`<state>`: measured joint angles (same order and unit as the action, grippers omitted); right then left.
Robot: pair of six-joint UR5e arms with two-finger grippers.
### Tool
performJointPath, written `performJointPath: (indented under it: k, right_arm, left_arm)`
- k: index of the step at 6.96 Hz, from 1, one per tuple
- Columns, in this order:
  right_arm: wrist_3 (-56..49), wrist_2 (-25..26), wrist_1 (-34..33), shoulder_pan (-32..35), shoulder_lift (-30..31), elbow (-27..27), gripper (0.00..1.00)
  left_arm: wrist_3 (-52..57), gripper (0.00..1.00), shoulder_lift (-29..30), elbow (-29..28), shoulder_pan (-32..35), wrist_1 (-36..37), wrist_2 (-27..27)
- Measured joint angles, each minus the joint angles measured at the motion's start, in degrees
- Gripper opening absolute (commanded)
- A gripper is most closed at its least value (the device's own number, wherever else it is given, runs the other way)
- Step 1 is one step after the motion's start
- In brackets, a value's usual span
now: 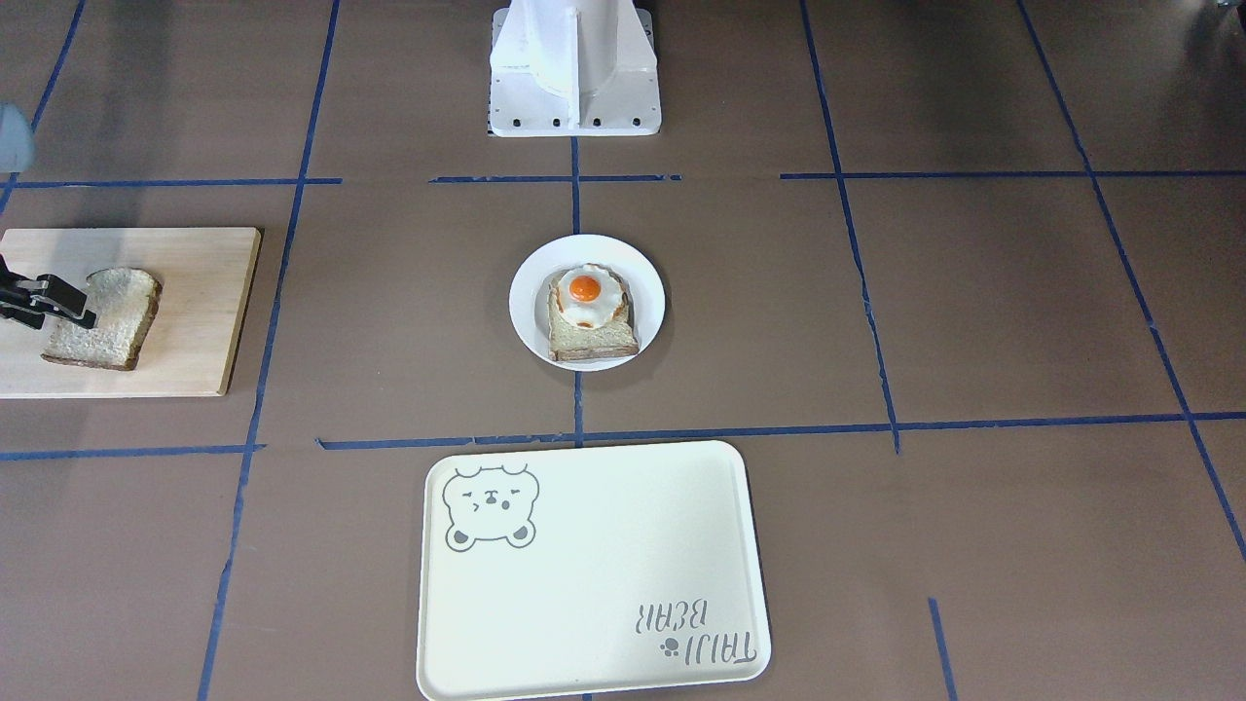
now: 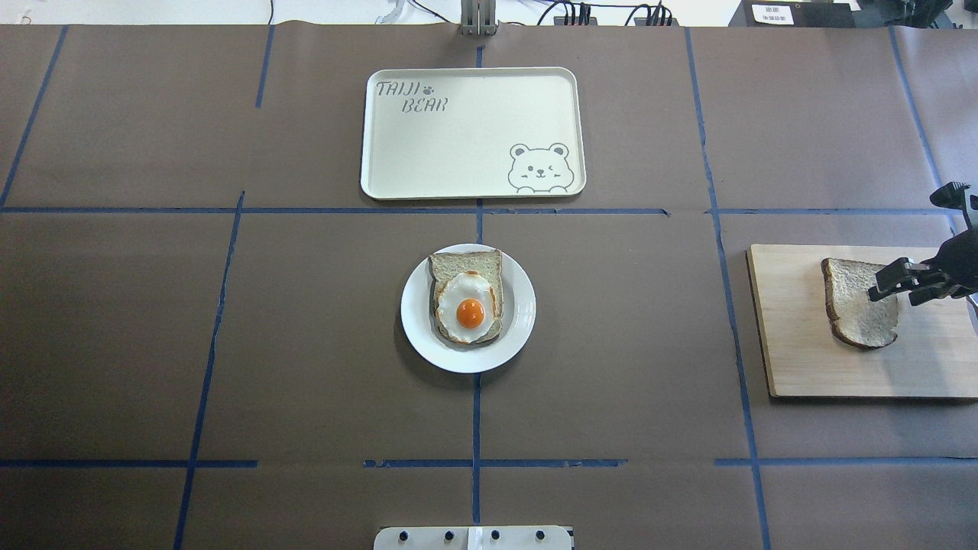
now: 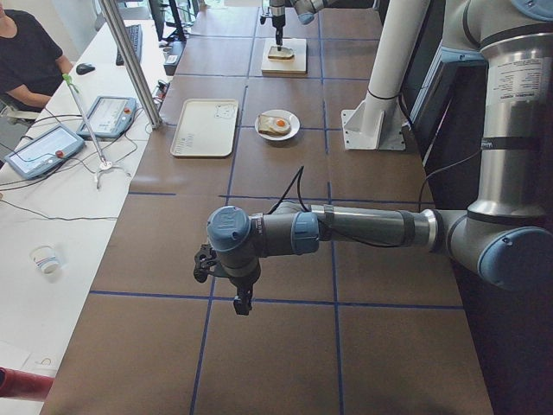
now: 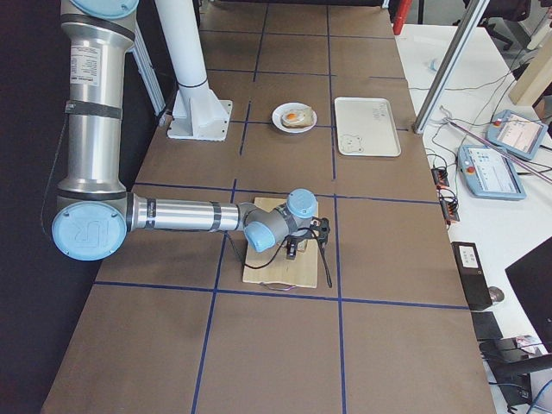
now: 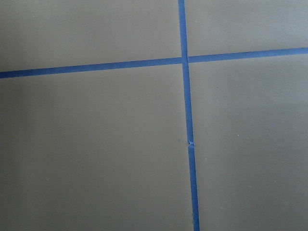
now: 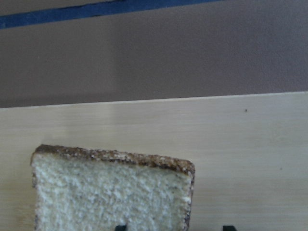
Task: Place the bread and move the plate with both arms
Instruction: 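Reach the right gripper down to the bread slice on the cutting board and grasp it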
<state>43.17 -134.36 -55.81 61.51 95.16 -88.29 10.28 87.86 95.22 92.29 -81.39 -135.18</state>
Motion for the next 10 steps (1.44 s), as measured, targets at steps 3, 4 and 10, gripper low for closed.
performJointPath:
  k: [3, 4, 10]
  right_arm:
    - [0.0, 0.0, 0.0, -0.1, 0.0, 0.0, 0.26]
    - [0.0, 0.0, 0.0, -0.2, 0.0, 0.0, 0.15]
    - [-0.5, 0.2, 2.9, -0.1, 0.5, -0.7, 0.0]
  left_arm:
    - [0.0, 1.0, 0.0, 0.0, 0.0, 0.0, 0.0]
    - [0.0, 1.0, 0.0, 0.0, 0.0, 0.0, 0.0]
    - [0.0, 1.0, 0.0, 0.1, 0.0, 0.0, 0.0]
